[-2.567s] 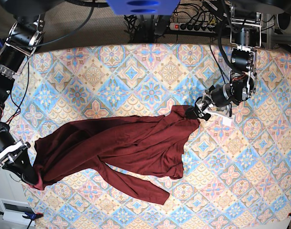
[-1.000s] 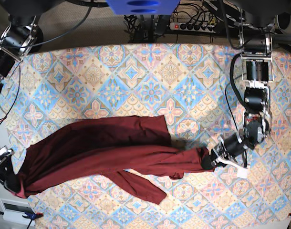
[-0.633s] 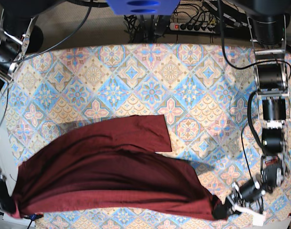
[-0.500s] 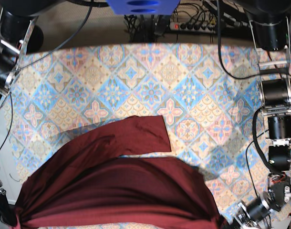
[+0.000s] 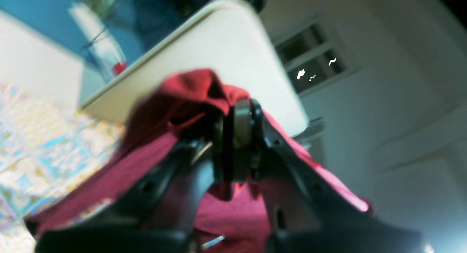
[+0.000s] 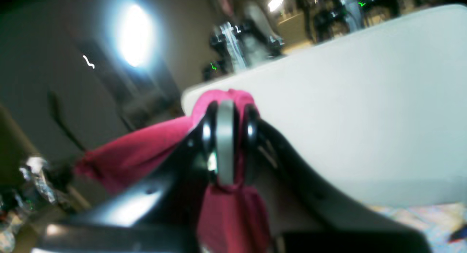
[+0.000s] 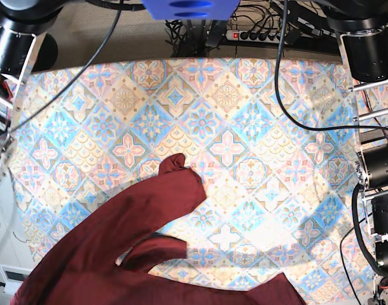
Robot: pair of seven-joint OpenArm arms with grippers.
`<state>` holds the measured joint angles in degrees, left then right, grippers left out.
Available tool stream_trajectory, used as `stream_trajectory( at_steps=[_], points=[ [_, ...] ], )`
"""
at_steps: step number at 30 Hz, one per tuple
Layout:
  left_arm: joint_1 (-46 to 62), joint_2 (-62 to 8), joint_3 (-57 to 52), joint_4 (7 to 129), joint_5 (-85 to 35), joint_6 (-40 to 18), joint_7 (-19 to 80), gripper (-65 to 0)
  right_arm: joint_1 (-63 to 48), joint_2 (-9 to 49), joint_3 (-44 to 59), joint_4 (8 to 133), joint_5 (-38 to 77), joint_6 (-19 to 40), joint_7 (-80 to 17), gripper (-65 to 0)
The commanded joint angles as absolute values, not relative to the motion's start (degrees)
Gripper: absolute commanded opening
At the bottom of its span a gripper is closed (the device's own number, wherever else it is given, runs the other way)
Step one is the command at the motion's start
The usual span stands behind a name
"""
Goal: Layout the t-shirt on the table in an organized manner, then fold the t-shirt properly
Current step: 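Lift the shirt with both grippers and stretch it between them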
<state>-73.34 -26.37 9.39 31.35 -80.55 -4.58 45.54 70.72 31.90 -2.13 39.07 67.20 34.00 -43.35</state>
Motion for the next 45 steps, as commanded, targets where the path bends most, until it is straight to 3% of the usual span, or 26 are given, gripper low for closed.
stream_trajectory(
  at_steps=[1, 11, 17, 28, 33, 41, 45],
  points=[
    [-75.0, -26.24, 9.19, 30.99, -81.01, -4.7, 44.97, -65.0, 74.68, 30.99, -2.42, 38.55, 68.53, 34.68, -41.1, -64.7],
    [-75.0, -26.33, 9.36, 30.37, -80.92, -4.62, 44.97, -65.0, 74.8, 29.85, -10.86, 34.24, 68.44, 34.68, -31.43, -64.6],
    [-75.0, -26.33, 9.19, 25.98, -80.92, -4.62, 45.41, -65.0, 74.8, 28.97, -14.99, 34.24, 68.44, 34.68, -31.08, -64.6],
    [-75.0, -28.35, 9.27, 25.71, -81.01, -4.44, 45.14, -65.0, 74.8, 28.62, -14.81, 30.73, 64.31, 34.68, -30.81, -64.6],
    [-75.0, -29.32, 9.27, 25.71, -81.01, -4.44, 45.05, -65.0, 74.8, 22.81, -14.64, 29.05, 61.76, 34.68, -30.55, -64.6],
    [-75.0, -31.87, 9.1, 26.07, -81.19, -4.7, 45.58, -65.0, 74.8, 22.64, -10.42, 29.76, 61.76, 34.68, -31.08, -64.6],
    [-75.0, -34.51, 9.27, 31.08, -81.19, -4.79, 48.75, -65.0, 74.8, 24.92, -6.37, 32.92, 61.85, 34.68, -35.91, -64.6]
  ],
)
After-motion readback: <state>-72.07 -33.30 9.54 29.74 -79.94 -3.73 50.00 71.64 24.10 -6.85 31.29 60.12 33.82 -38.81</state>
